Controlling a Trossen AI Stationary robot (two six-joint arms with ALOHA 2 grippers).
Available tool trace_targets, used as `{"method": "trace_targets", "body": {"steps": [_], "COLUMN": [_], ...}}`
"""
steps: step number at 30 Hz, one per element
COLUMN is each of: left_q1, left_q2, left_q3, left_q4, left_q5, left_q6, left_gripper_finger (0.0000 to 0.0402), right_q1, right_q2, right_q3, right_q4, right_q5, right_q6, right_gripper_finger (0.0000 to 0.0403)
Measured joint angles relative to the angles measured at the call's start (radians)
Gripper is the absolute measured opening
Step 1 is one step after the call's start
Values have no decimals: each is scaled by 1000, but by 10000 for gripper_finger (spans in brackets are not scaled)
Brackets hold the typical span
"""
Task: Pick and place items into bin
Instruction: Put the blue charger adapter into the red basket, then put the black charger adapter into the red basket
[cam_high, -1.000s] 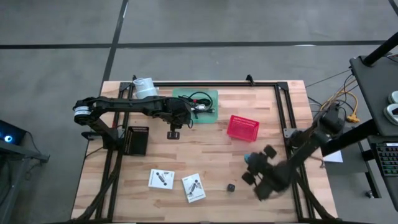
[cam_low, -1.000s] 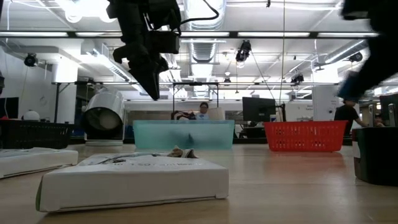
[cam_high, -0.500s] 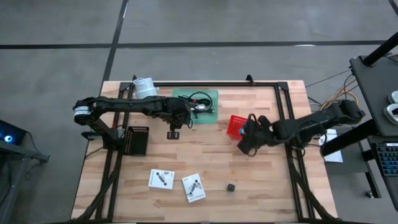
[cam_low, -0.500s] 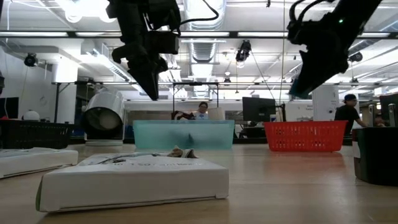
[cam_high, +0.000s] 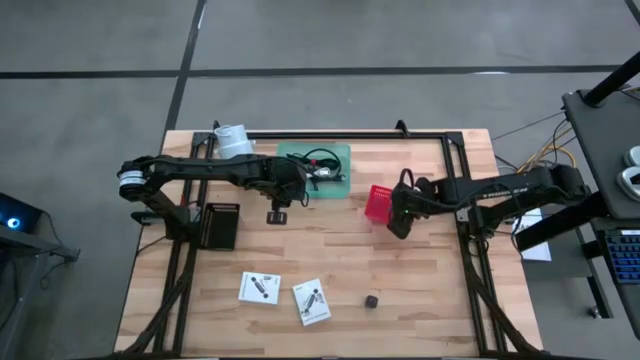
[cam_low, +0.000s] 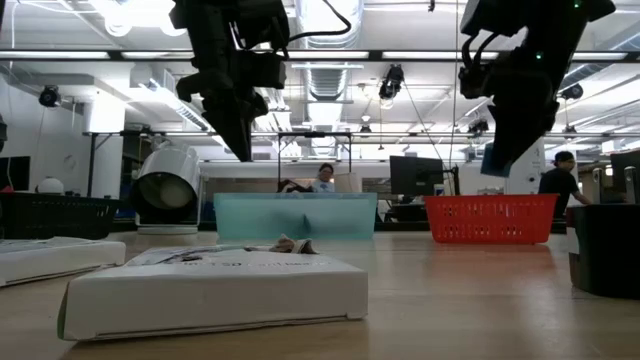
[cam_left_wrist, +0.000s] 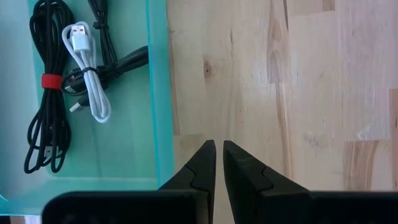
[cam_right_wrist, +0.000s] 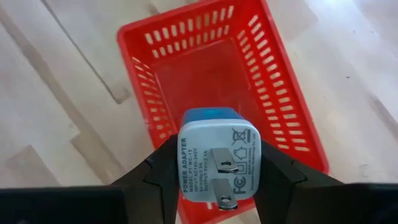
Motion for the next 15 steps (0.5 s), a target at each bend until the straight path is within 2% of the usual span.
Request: {"method": "trace_targets", "body": {"steps": [3,10,15], "left_q1": [0,0,0], "left_q2": [0,0,0], "left_q3": [0,0,0], "left_q4": [0,1,1], "left_q5": [0,0,0], "left_q6": [0,0,0], "left_gripper_finger": [15,15,15], "right_q1": [-13,-16,-16], "right_q2": [0,-1,-1], "right_q3": [0,0,0], "right_q4": [-6,-4,-4], "right_q5": [0,1,1], "right_q6": [-14,-44,-48], "right_gripper_finger": [139,245,270]}}
